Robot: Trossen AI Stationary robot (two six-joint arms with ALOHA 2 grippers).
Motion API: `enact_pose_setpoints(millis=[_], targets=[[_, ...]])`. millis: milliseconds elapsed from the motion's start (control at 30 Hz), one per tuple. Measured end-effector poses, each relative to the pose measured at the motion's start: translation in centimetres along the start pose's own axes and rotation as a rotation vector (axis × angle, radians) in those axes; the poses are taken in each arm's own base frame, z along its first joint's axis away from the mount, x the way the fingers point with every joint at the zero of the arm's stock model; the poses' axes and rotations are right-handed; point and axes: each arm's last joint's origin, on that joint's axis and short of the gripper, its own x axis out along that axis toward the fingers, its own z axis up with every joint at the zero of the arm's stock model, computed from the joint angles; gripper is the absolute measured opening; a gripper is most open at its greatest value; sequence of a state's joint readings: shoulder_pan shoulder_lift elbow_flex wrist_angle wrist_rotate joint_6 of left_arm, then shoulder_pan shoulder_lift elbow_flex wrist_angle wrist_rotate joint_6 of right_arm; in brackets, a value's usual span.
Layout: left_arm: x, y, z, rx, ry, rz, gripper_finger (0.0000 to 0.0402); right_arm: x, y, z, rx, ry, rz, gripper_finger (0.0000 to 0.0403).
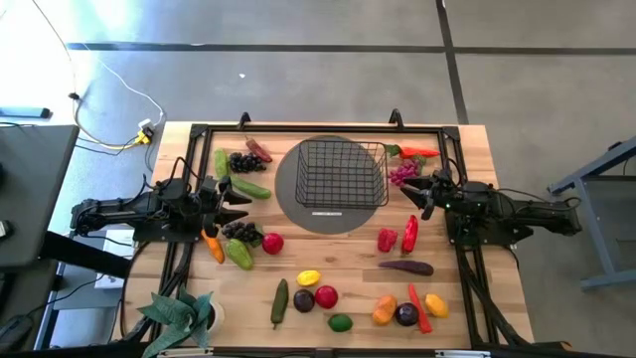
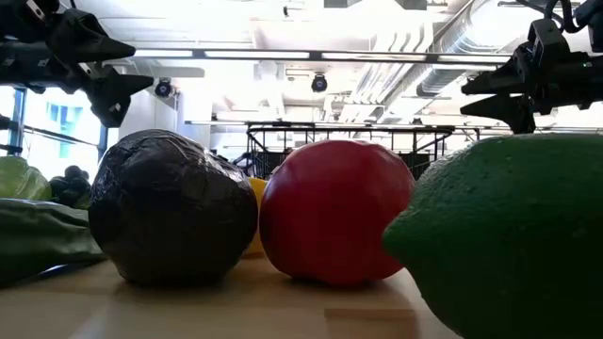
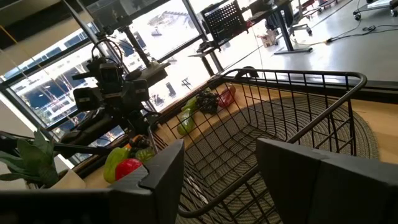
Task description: Build produce basket
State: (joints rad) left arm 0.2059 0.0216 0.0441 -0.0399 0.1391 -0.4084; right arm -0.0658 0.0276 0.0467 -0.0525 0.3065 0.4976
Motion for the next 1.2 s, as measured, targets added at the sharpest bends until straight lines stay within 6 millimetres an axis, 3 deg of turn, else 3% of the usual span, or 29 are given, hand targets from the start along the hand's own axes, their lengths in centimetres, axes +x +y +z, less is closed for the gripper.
enact_pose_setpoints(millis=[467, 967, 1200], targets=[[0.0, 0.2, 0.1, -0.057, -0.026, 0.057, 0.0211, 0.0, 0.0, 0.0, 0.000, 0.000, 0.000, 0.0183], [-0.1, 0.0, 1.0, -0.395, -0.160, 0.054, 0.0211, 0.0, 0.0, 0.1, 0.056, -0.024, -0.017, 0.0183], [-0.1, -0.2, 1.4, -0.416, -0.199, 0.036, 0.0211, 0.0, 0.0, 0.2, 0.109, -0.031, -0.013, 0.0183]])
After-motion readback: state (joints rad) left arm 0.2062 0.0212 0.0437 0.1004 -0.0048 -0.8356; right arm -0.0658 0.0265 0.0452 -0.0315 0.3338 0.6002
